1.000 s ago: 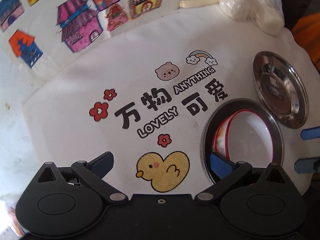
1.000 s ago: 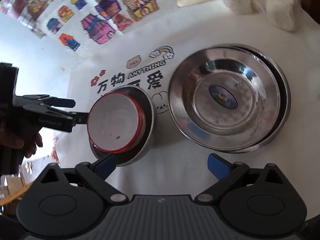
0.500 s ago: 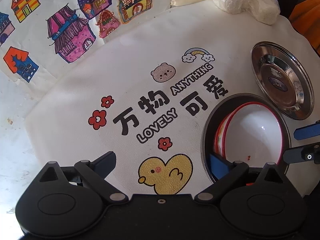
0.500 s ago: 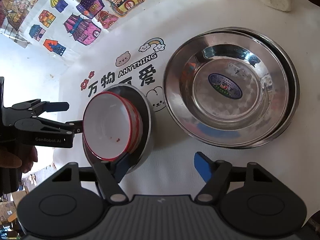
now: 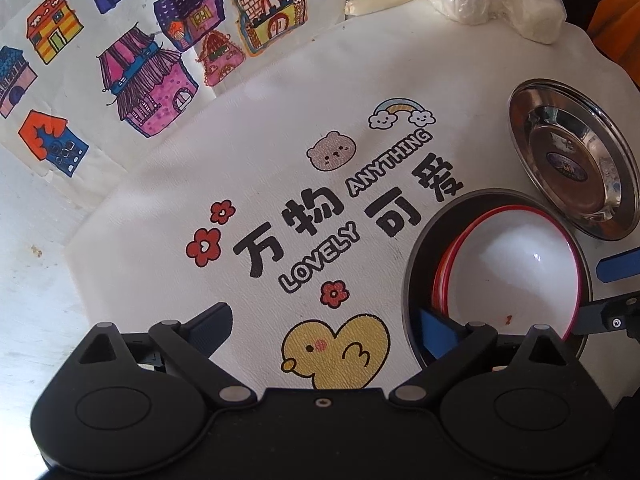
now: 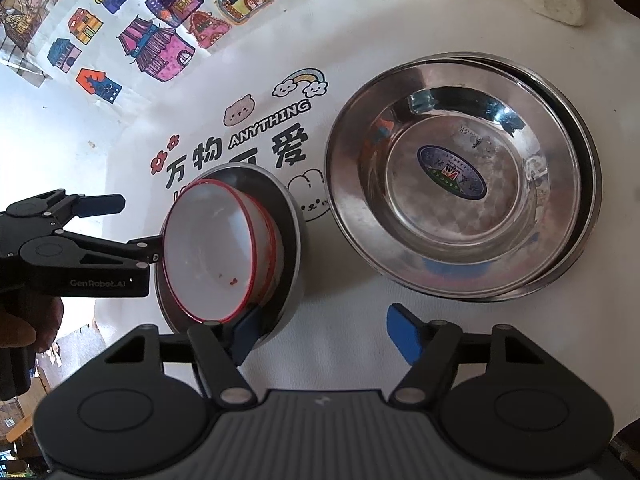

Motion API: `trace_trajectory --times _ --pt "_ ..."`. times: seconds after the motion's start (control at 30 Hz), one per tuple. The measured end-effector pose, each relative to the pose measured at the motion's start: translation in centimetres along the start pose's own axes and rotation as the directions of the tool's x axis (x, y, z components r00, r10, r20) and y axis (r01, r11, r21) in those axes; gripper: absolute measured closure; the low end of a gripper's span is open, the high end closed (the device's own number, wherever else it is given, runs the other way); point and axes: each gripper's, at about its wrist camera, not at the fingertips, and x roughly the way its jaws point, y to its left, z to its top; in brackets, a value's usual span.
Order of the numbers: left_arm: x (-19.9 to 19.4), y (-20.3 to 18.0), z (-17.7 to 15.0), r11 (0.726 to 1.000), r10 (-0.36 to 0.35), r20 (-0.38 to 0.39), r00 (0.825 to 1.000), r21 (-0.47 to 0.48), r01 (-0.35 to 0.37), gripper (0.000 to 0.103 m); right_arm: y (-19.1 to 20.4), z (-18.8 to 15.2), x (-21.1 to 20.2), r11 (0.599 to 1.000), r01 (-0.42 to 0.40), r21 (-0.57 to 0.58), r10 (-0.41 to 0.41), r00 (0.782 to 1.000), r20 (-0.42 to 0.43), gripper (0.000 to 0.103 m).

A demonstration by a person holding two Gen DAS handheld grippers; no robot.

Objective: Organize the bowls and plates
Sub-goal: 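Close both tools on the steel bowl rim, then lift the steel bowl stack with both tools and carry it over the steel plates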

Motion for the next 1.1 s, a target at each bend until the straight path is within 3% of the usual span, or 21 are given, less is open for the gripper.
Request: trace_trajectory --times 0.27,0.47,0.67,0.83,1.1 --pt "0.0 -0.1 0.1 1.000 0.009 0.004 1.000 -0.015 -0.009 0.007 -0.1 0.1 0.2 1.000 -0.004 0.015 0.004 1.000 -0.010 0.029" --pt "-0.4 -0.9 0.2 1.000 0.022 0.015 1.000 0.002 -0.022 0.016 0.2 0.1 0.3 1.000 -0.019 0.017 0.020 1.000 -0.012 0.038" --pt "-0.4 -0.5 0.3 0.998 -0.056 0.016 0.998 -0.039 0.057 0.036 -0.1 0.2 0.6 0.999 -0.034 0.033 0.035 0.999 -0.022 0.042" --pt "-0.2 -0.5 0.3 0.983 -0.158 0.011 0.987 -0.096 0.158 0.072 0.5 0.4 0.9 0.999 -0.043 0.009 0.043 0.999 -0.030 0.054" --pt "0.1 -1.1 0.4 0.971 -0.190 0.002 0.982 -0.146 0.189 0.092 1.3 0.7 1.8 0.999 -0.022 -0.024 0.021 0.998 -0.056 0.055"
